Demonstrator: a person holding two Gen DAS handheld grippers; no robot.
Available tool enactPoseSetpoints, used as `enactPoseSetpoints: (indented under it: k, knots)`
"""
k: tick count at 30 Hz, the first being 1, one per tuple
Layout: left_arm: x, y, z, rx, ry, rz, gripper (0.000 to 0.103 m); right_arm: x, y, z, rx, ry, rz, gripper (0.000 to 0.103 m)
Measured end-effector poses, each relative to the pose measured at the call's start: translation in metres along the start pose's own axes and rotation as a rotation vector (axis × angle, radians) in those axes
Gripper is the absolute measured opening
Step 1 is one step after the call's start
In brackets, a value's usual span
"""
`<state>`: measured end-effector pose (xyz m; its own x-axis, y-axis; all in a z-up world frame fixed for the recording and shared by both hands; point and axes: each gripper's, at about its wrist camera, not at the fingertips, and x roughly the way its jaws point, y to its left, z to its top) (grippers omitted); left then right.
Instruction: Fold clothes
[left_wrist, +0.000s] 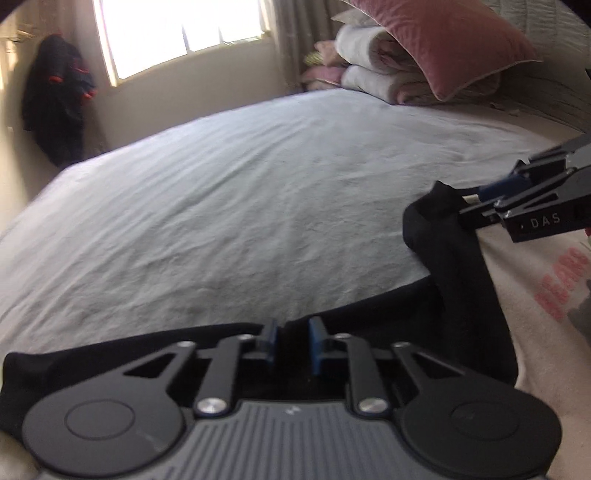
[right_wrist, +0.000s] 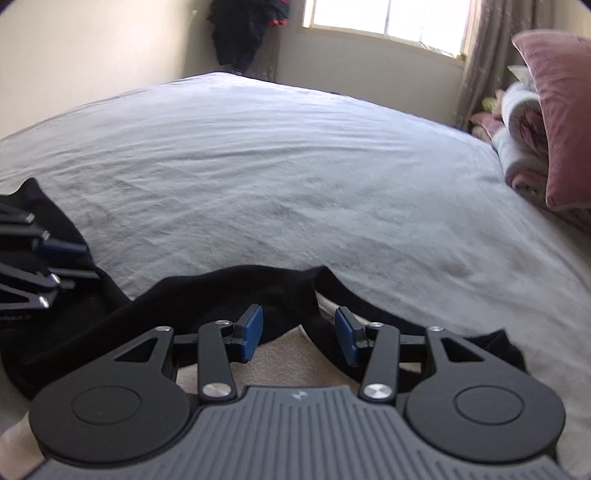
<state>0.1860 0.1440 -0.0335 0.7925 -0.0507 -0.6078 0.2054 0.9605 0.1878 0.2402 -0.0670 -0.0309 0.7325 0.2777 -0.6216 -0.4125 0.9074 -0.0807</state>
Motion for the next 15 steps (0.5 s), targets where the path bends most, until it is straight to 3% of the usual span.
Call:
enactPoseSetpoints:
  k: [6,8,10,11,13,15]
  knots:
    - [-0.017,0.017,0.005,-0.146,-0.123,0.23,0.007,0.002,0.006,-0.006,0.027,-0.01,-0.037,0.048]
    - [-0.014,0.025,0.007,-0.166,-0.13,0.295,0.007,0.002,0.008,-0.006,0.026,-0.01,-0.046,0.049]
    - [-0.001,0.025,0.005,-0.142,-0.076,0.303,0.009,0.003,0.011,-0.006,0.022,-0.01,-0.058,0.05]
    - [0.009,0.024,0.003,-0.127,-0.029,0.297,0.012,0.004,0.012,-0.006,0.019,-0.01,-0.065,0.051]
    - [0.01,0.026,0.004,-0.146,-0.026,0.293,0.017,0.005,0.014,-0.005,0.019,-0.01,-0.079,0.051]
    - [0.003,0.033,0.005,-0.201,-0.027,0.29,0.04,0.003,0.015,-0.003,0.024,-0.01,-0.079,0.051]
